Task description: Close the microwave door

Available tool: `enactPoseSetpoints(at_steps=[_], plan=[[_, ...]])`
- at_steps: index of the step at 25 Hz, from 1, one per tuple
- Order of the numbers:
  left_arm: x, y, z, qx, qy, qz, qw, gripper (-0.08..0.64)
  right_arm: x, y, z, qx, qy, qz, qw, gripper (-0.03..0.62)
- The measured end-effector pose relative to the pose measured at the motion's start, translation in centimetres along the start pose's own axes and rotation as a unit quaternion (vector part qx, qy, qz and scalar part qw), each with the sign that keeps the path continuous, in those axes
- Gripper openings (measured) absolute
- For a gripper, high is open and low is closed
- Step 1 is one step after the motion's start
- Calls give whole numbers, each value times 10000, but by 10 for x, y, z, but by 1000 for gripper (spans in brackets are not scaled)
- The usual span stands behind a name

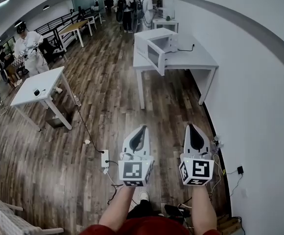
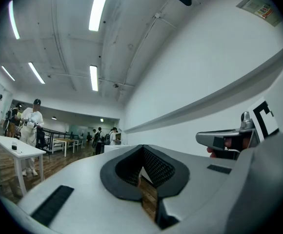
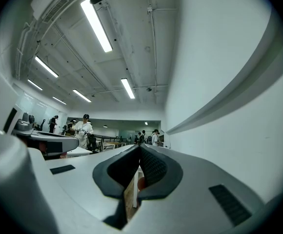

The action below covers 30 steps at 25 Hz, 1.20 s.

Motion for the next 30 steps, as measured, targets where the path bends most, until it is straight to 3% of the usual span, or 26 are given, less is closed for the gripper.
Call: enactPoseSetpoints(at_steps=[16,24,30], plan=[[95,-21,-113,-16,-152,166,9997,26,138,-23,-40,-174,-86,109,9998,26],[144,-38,-119,-51,-199,124,9997,26,183,-44,-16,-168,-110,76,9998,26],[209,-51,-107,-45,-186,145,9997,26,231,-63,27,-170,-48,86,9998,26]])
Point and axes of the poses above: the fingertips, and each gripper's own axes: x forward along the fingers, z to its right, y out of its top, the point moved 5 cm from there along -x, backward along the fingers, and after that the axes turned 6 degrees about z, right-handed, at the moved point
